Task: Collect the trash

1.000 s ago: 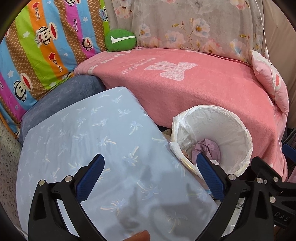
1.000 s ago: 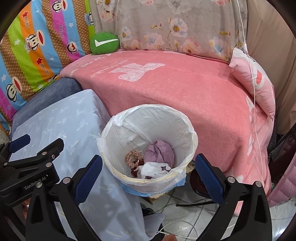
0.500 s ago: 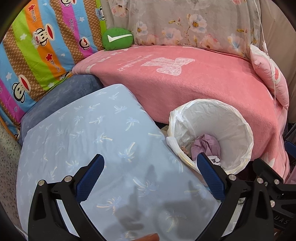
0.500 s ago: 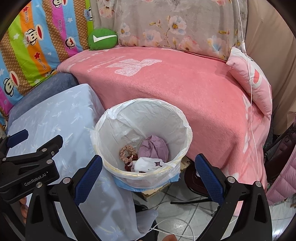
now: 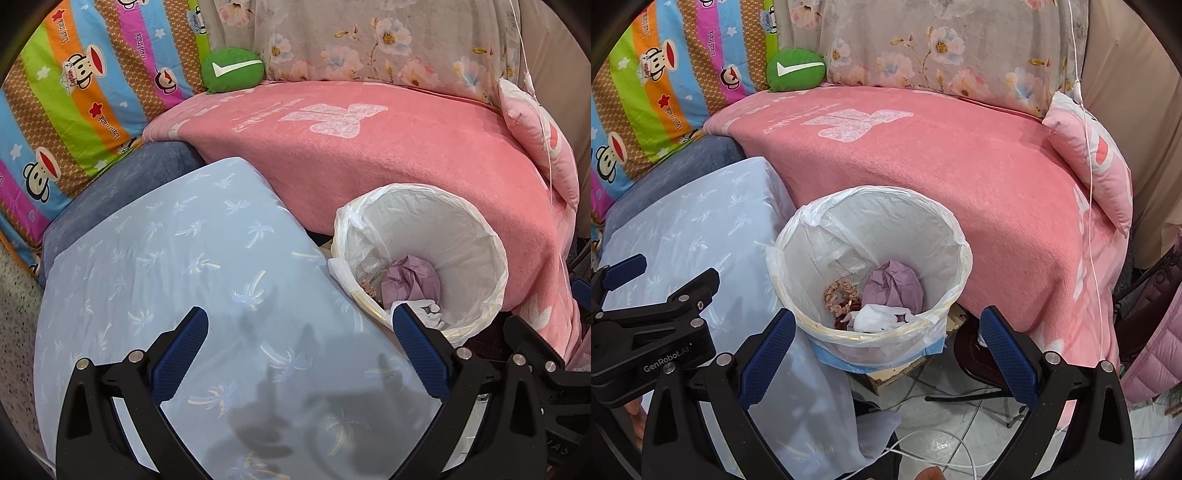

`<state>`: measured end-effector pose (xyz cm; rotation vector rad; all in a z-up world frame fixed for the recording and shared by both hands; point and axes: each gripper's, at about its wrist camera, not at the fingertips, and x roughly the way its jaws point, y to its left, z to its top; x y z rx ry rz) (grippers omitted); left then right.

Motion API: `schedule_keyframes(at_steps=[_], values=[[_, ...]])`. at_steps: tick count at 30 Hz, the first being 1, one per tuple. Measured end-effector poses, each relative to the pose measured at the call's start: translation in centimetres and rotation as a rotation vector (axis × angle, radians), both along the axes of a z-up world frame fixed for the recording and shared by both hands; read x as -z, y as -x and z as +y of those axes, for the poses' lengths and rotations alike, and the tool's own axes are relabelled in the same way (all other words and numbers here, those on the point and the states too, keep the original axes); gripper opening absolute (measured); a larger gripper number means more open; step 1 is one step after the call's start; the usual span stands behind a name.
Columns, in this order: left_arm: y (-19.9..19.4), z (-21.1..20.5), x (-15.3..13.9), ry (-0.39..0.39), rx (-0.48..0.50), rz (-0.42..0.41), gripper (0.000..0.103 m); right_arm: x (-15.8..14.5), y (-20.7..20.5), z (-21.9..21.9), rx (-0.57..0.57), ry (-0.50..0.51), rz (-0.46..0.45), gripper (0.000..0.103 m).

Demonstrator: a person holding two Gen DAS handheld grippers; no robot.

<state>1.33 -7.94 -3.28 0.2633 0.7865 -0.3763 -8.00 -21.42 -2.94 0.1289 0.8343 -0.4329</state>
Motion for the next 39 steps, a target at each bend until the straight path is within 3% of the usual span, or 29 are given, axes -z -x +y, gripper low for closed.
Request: schedule_keyframes(at_steps=[39], values=[[0.14,-0.31,0.03,-0.004,0.008,0.009,0.096,0.63,0.35,-0.32,0.015,-0.005,0.011,0.098]])
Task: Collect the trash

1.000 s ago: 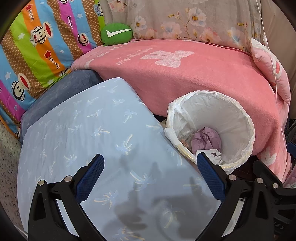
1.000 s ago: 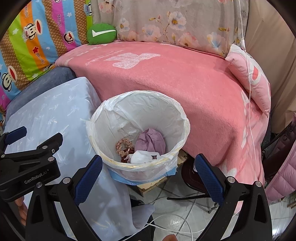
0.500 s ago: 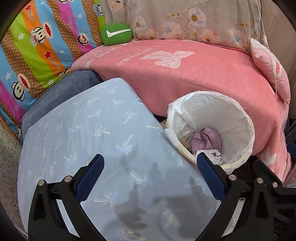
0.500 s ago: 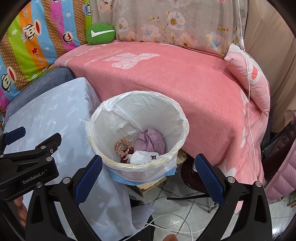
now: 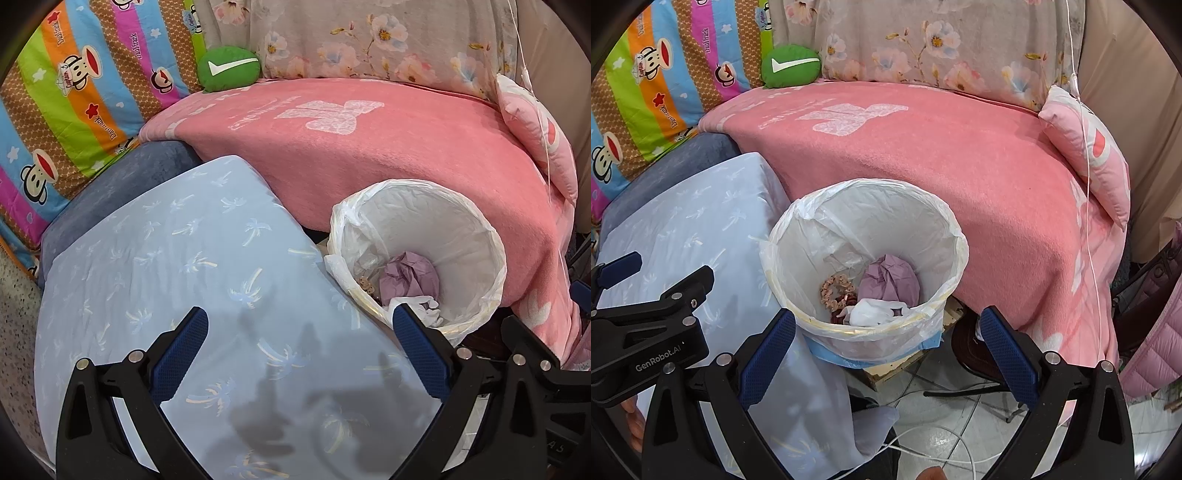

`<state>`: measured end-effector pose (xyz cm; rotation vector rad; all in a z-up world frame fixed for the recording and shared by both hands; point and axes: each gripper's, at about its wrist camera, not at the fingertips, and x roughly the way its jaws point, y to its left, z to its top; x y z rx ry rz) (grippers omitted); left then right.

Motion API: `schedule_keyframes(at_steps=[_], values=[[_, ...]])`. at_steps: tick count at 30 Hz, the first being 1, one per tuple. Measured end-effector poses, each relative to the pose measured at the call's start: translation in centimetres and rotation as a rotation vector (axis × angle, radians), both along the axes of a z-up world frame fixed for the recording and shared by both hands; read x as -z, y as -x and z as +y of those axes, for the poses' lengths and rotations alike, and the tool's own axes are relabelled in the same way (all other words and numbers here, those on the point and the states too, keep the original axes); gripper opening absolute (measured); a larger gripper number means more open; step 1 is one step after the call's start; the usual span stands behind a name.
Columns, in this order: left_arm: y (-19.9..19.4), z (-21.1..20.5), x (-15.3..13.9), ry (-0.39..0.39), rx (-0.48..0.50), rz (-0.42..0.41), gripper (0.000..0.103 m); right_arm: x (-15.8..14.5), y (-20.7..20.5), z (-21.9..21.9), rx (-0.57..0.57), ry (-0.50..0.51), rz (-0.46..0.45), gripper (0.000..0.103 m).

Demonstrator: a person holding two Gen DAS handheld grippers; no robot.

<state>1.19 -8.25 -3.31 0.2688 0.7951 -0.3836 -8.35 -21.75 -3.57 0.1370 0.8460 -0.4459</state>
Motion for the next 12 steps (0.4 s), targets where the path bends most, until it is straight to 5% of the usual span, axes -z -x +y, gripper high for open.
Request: schedule_keyframes(at_steps=[12], values=[[0.00,0.03,0.08,-0.002,0.005,0.001,0.096,0.02,0.02,-0.01,0.002,0.000,0.001,0.098]])
